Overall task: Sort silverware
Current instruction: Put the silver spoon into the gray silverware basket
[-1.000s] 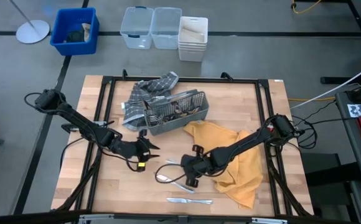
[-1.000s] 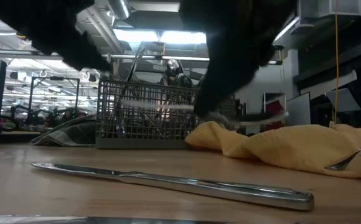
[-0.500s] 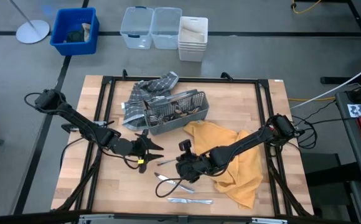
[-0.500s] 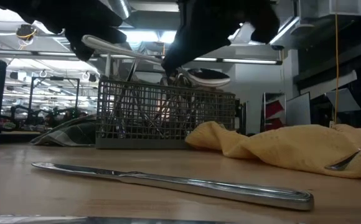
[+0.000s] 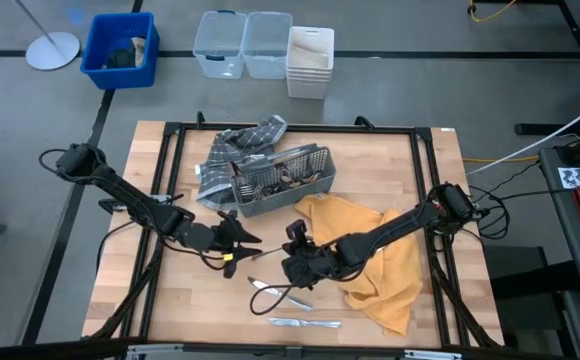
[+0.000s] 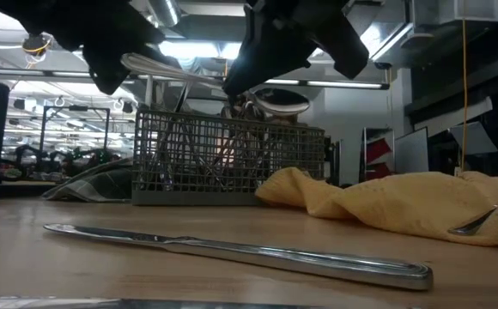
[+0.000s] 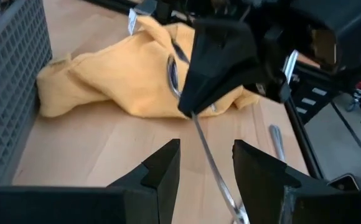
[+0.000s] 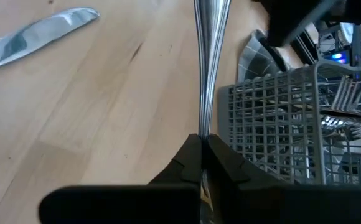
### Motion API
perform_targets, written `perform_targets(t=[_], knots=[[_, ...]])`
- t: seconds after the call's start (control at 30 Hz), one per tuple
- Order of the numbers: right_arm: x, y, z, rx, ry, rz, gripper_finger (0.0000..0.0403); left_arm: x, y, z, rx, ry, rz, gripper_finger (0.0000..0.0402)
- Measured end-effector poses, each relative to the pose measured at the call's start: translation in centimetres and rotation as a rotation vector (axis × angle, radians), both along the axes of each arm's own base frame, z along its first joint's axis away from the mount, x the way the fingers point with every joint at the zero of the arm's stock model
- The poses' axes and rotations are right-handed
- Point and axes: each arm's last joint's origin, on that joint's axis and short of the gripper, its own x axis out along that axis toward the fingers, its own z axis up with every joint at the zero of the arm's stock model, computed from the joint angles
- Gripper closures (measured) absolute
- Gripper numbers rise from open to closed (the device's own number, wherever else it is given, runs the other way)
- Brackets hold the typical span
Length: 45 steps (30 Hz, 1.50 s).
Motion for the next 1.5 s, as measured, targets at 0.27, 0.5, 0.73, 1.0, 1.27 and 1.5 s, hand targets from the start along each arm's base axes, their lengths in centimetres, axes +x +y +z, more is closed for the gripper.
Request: perform_targets(t=[0.27,0.5,0.73,1.0,1.27,1.5], knots=[[0.2,-0.6,0.0,0.007,0.002,-0.01,0.0391,-0.2,-0.2,-0.3,-0.046,0.041,-0.016,0.0265],[0.4,-1.0,0.0,0.021,-0.003,-0.018,0.0391,-0.4,-0.1,-0.9,-0.028,0.094,-0.013,0.0265],[0.5,-1.2,0.0,0.047,-0.007,-0.031,0.0391,-0.5,0.0,-0.9,-0.02,0.1,-0.014,0.0265],[0.7,-1.1,0.2,0.058,-0.032,-0.031,0.0391,0.0,-0.3,-2.1,0.006,0.139,-0.008,0.0305],[0.7,-1.1,0.2,0.068,-0.021,-0.021,0.0391,0.5,-0.5,-2.3,-0.01,0.112,-0.006,0.0356],[0.6,-1.1,0.2,0.067,-0.019,-0.021,0.0391,0.8,-0.4,-2.0,0.021,0.071,-0.02,0.036]])
